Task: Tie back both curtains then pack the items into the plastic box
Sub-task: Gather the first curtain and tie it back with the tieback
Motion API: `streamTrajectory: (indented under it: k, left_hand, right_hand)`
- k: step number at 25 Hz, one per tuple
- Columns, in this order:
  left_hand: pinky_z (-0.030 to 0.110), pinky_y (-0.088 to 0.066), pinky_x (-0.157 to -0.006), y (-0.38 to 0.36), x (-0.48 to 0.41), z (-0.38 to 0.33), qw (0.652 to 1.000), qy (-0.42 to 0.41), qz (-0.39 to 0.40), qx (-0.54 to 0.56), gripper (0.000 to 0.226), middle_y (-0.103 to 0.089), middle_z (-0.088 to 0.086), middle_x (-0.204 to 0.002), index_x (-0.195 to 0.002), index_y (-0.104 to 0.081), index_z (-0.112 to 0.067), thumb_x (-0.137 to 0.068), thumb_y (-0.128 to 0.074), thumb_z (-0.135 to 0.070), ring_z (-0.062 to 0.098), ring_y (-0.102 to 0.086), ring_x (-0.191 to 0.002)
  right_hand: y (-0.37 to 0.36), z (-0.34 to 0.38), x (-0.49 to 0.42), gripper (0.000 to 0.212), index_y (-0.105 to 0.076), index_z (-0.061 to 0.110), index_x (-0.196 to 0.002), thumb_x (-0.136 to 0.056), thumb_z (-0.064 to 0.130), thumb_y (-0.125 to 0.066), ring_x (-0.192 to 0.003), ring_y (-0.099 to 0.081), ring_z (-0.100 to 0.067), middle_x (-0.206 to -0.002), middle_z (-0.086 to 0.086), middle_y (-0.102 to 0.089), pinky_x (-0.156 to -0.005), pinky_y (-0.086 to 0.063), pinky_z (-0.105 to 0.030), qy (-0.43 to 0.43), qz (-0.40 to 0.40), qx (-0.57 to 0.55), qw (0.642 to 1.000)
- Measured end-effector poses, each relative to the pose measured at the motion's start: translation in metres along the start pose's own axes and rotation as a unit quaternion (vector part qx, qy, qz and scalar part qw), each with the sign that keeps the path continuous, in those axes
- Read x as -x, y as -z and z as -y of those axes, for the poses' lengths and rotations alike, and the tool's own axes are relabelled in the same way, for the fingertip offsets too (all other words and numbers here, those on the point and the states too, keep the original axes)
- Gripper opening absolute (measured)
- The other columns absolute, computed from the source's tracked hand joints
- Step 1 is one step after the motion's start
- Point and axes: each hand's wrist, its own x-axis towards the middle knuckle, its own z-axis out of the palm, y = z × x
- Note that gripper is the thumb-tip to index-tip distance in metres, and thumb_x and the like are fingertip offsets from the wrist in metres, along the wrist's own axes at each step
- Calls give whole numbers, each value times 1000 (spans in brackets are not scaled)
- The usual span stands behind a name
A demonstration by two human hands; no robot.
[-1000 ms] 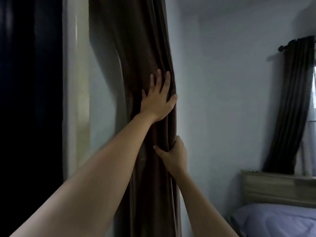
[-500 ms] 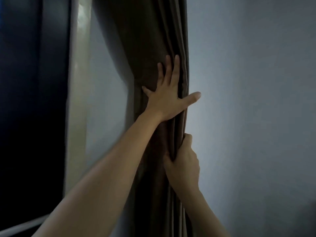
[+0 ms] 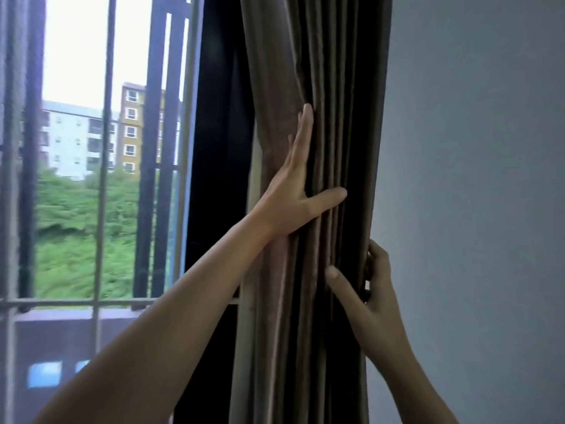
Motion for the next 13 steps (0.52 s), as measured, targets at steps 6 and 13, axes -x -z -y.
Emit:
streamTrajectory:
  k: [6, 13]
  left_hand:
    - [30, -14, -119, 63, 82, -10, 989, 96, -90, -72, 112, 11, -26, -150, -145, 20, -25, -80, -71, -23, -2, -1, -144]
    - [11, -46, -89, 146, 189, -17, 946, 295, -124, 60, 78, -50, -27, -130, -145, -27, -32, -77, -55, -58, -16, -53, -109]
  right_hand:
    - [-24, 4, 3, 78, -40, 36, -132, -62, 63, -62, -112, -52, 9, -125, 27, -51, -88, -49, -21, 13, 33, -52, 998]
    - [-73, 7, 7, 93, -31, 28, -140, -68, 86, -39, -123, -48, -2, -135, 18, -46, -99, -45, -26, 23, 101, -142, 984]
